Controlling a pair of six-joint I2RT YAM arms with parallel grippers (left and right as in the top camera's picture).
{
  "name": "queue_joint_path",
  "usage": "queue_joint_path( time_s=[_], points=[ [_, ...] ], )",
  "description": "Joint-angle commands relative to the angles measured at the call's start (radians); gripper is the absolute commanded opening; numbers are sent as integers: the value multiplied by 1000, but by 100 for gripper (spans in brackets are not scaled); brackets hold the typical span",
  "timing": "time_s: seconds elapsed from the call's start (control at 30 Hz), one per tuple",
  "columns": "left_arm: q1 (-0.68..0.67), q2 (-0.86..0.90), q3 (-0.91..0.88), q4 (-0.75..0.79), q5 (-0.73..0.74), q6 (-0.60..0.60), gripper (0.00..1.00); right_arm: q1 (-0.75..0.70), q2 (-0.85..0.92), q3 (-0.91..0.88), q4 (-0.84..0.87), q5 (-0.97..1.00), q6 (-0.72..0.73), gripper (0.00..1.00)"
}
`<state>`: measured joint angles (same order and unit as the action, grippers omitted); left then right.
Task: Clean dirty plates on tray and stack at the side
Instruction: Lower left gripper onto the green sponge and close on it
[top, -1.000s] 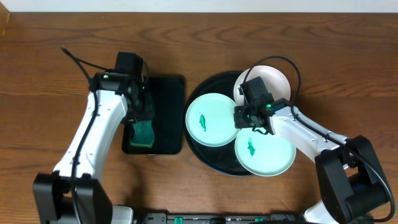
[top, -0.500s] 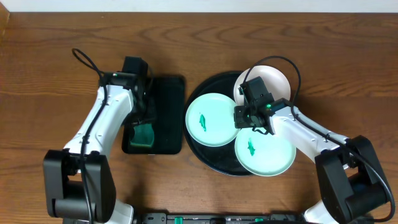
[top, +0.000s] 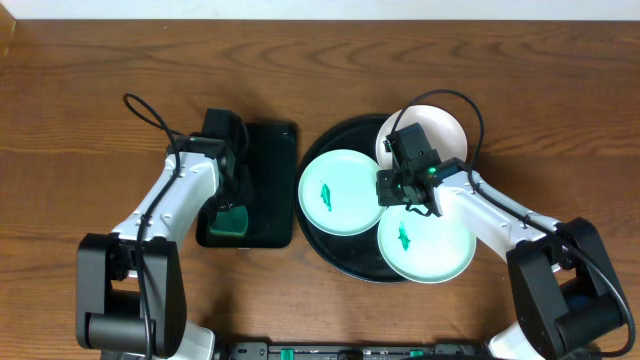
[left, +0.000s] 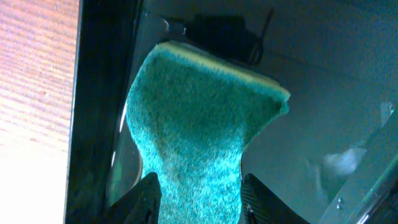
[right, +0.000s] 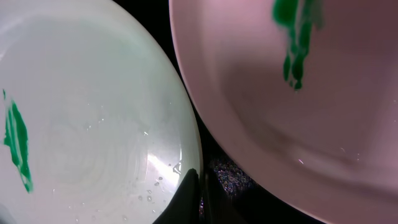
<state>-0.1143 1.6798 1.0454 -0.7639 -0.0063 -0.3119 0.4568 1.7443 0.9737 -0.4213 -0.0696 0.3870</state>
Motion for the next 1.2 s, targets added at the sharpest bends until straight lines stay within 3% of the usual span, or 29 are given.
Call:
queue_joint_path(
  time_s=[0.0, 0.73, 1.17],
  points=[
    [-4, 4, -10, 11, -13, -8, 43, 9, 9, -5, 3, 16, 3, 3],
    [-4, 8, -22, 21, -58, -8, 43, 9, 9, -4, 3, 16, 3, 4],
    [-4, 8, -109, 109, -58, -8, 43, 9, 9, -5, 3, 16, 2, 3]
  ],
)
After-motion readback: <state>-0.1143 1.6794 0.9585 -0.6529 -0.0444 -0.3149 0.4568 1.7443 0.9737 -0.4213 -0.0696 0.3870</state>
